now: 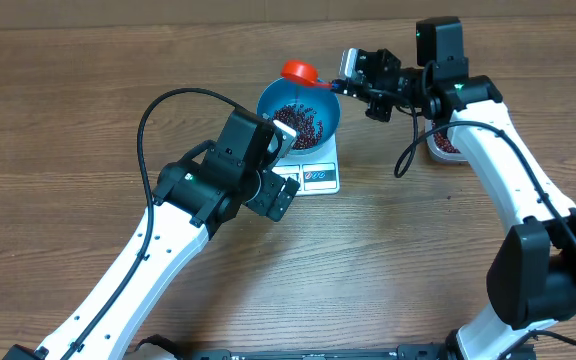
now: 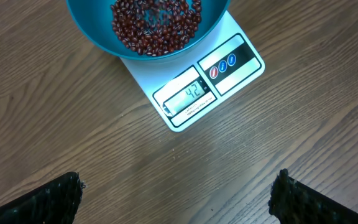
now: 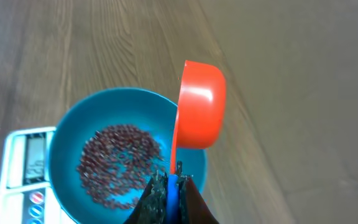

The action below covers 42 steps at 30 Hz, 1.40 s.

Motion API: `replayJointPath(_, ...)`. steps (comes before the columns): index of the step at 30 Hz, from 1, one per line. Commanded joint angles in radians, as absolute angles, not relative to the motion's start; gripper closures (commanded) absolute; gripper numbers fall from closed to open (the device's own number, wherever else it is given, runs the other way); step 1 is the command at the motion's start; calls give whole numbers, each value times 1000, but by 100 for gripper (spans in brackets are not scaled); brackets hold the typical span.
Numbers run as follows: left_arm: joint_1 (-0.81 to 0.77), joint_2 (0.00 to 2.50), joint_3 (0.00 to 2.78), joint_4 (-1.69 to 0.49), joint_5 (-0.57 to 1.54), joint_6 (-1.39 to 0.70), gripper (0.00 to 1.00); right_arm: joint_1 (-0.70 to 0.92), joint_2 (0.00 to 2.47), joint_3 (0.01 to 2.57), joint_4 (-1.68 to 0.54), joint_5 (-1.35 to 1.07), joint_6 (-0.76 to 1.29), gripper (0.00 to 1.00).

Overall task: Scoop item into bowl and weigh 150g on scale
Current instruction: 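Raise the empty scoop and move it right back to the bean container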

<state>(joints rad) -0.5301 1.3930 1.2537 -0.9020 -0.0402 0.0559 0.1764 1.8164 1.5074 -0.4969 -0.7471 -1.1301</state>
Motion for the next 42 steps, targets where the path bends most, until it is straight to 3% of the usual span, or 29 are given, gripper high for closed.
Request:
replayJointPath(1, -530, 1372, 1259, -900, -33, 71, 0, 173, 1757, 1540, -493, -671, -1199, 96)
replayJointPath(9, -530, 1372, 1259, -901, -33, 71, 1, 173, 1754, 1540, -549, -697, -1143, 96)
replayJointPath(16, -530, 1372, 1259, -901, -33, 71, 0, 121, 1751, 1540, -551, -947, -596, 96)
replayJointPath(19, -530, 1372, 1259, -901, -33, 71, 0, 31, 1725, 1540, -515, -978, -273, 96)
replayJointPath(21, -530, 1372, 1259, -900, -33, 71, 0, -36, 1699, 1540, -498, -943, -141, 96)
replayJointPath(24, -530, 1372, 1259, -901, -33, 71, 0, -119, 1648, 1540, -522, -677, 7, 97)
replayJointPath(26, -530, 1372, 1259, -901, -33, 71, 1, -166, 1591, 1541, -591, -368, 22, 96)
replayJointPath(31, -530, 1372, 1259, -901, -33, 71, 1, -168, 1568, 1540, -731, 42, -172, 96)
replayJointPath(36, -530, 1372, 1259, -901, -33, 71, 0, -137, 1604, 1539, -818, 283, -296, 96)
replayJointPath(42, -530, 1372, 1259, -901, -33, 71, 0, -118, 1676, 1538, -912, 318, -399, 96)
